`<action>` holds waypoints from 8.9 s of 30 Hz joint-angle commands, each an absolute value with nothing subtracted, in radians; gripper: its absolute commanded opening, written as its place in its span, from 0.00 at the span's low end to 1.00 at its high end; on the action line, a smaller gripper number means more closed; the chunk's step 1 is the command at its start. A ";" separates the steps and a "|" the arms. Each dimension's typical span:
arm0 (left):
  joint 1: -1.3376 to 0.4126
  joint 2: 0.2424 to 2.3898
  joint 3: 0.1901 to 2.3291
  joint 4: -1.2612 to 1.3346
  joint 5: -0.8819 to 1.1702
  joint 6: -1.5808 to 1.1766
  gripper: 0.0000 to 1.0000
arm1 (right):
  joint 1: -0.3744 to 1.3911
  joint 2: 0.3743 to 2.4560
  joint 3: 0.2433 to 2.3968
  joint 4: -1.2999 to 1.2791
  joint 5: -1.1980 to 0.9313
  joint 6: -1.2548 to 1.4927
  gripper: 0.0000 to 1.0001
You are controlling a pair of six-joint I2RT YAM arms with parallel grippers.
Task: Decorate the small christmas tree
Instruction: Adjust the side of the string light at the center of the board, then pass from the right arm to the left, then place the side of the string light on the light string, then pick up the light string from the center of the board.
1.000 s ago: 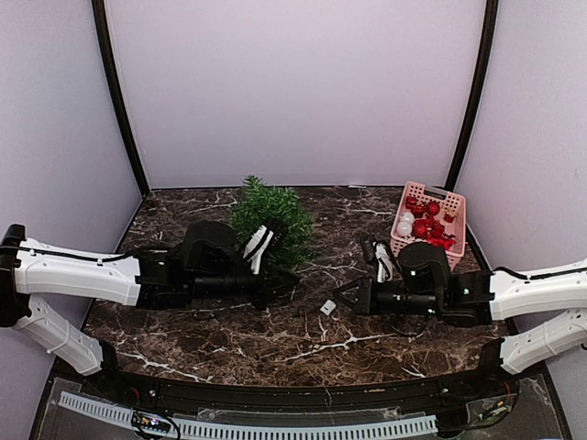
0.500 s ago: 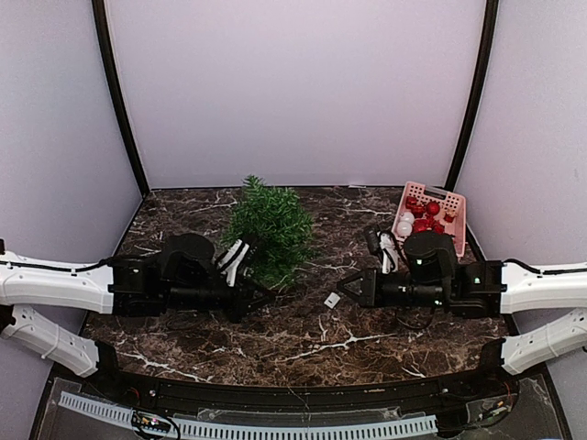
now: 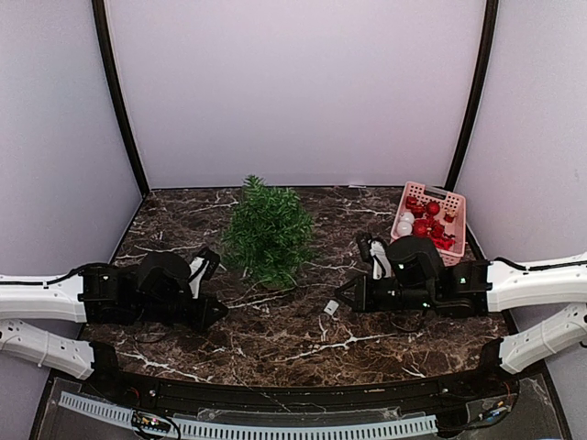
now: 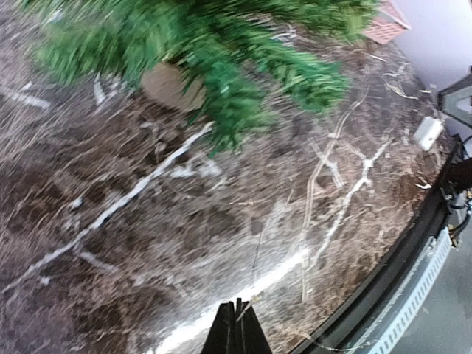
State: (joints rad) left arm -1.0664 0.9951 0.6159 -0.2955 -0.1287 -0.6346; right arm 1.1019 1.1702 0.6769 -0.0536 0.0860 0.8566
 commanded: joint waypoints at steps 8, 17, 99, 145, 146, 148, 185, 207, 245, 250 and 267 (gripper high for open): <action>-1.015 0.921 0.574 -0.443 -0.169 -0.695 0.00 | 1.100 1.180 0.729 -0.046 0.114 0.871 0.00; -1.014 0.993 0.578 -0.267 0.065 -0.505 0.00 | 1.104 1.211 0.734 0.133 -0.077 0.818 0.00; -1.108 1.228 0.872 0.053 0.059 -0.478 0.34 | 1.178 1.357 0.859 0.388 -0.043 0.804 0.00; -0.982 1.015 0.872 -0.229 0.100 -0.494 0.10 | 1.252 1.588 0.909 0.406 0.200 0.813 0.55; -0.981 1.013 0.869 -0.227 0.102 -0.494 0.10 | 1.253 1.599 0.918 0.409 0.205 0.815 0.53; -0.980 1.010 0.861 -0.218 0.107 -0.498 0.10 | 1.252 1.613 0.922 0.424 0.207 0.820 0.49; -0.830 1.023 0.672 -0.164 0.118 -0.541 0.10 | 1.255 1.590 0.831 0.487 0.180 0.845 0.00; -0.670 1.223 0.681 -0.058 0.181 -0.430 0.13 | 1.271 1.581 0.865 0.532 0.104 0.775 0.00; -0.651 1.026 0.566 -0.033 0.011 -0.396 0.61 | 1.270 1.525 0.878 0.437 0.253 0.823 0.00; -0.652 0.880 0.472 -0.004 0.122 -0.385 0.69 | 1.271 1.499 0.860 0.398 0.272 0.820 0.03; -0.865 1.090 0.221 0.483 0.208 -0.577 0.78 | 1.269 1.383 0.759 0.346 0.348 0.820 0.40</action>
